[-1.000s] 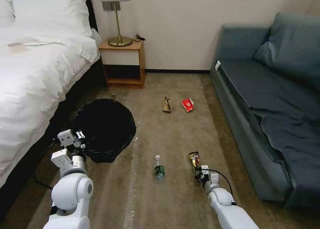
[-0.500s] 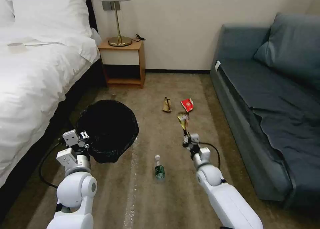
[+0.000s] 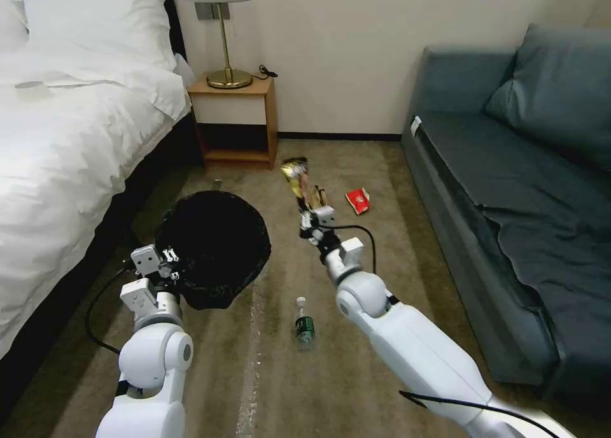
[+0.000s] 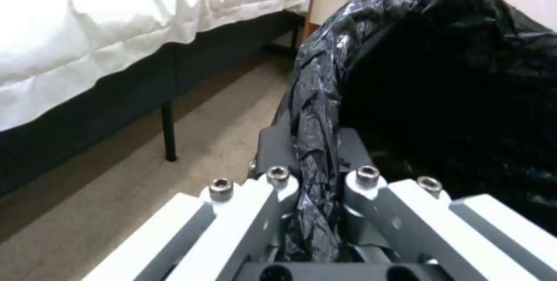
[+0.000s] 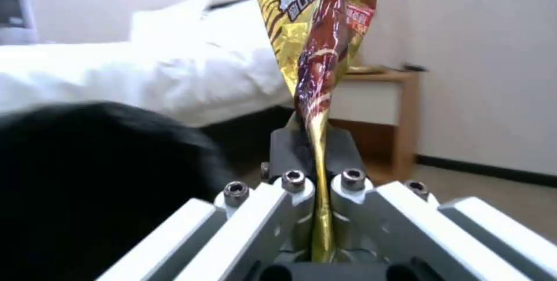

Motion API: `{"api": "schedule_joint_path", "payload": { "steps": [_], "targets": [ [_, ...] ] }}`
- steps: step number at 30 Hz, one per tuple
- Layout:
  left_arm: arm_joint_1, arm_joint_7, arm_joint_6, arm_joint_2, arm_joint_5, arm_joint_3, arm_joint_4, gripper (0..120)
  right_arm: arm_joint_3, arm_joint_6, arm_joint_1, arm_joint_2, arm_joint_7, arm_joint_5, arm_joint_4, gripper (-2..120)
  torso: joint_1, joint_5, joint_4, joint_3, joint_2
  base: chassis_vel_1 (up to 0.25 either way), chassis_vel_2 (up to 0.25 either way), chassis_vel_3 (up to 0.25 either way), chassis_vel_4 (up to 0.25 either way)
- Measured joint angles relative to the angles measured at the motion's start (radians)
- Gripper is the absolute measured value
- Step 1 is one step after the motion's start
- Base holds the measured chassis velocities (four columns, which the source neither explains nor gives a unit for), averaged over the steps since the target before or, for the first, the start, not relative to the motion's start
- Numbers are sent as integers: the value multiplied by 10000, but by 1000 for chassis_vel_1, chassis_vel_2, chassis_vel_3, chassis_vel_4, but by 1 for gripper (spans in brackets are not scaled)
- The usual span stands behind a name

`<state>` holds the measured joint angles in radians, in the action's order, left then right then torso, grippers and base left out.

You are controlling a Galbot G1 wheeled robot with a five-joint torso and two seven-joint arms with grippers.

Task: Pick up the trash bin, then pick up the garbage on the floor and place it into the trash bin.

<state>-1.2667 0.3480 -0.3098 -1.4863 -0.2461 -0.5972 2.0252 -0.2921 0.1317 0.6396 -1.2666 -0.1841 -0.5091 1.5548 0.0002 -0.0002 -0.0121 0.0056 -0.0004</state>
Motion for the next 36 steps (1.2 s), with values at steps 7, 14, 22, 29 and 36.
{"api": "schedule_joint_path", "payload": {
  "steps": [7, 14, 22, 29, 36],
  "targets": [
    [122, 33, -69, 5, 17, 48, -62, 4, -855, -216, -291, -112, -131, -139, 480, 0, 0, 1, 1, 0, 0, 0, 0, 0, 0],
    [260, 82, -170, 34, 34, 200, -132, 4, -1582, -322, -654, -119, -147, -151, 326, 0, 0, 0, 0, 0, 0, 0, 0, 0, 0],
    [395, 85, -229, -45, -33, 356, -150, 4, -2018, -274, -780, -230, -65, -134, 0, 0, 0, 1, 0, 0, 0, 0, 0, 0, 0],
    [416, 93, -266, -78, -96, 391, -123, 4, -2094, -240, -686, -249, 50, 124, -314, 0, 0, 1, 0, 0, 1, 0, 0, 0, 0],
    [316, 80, -267, -75, -84, 458, -73, 4, -2094, -474, -619, -301, -9, 332, -396, 20, 0, 1, 1, 0, 0, 0, 0, 0, 0]
  ]
}}
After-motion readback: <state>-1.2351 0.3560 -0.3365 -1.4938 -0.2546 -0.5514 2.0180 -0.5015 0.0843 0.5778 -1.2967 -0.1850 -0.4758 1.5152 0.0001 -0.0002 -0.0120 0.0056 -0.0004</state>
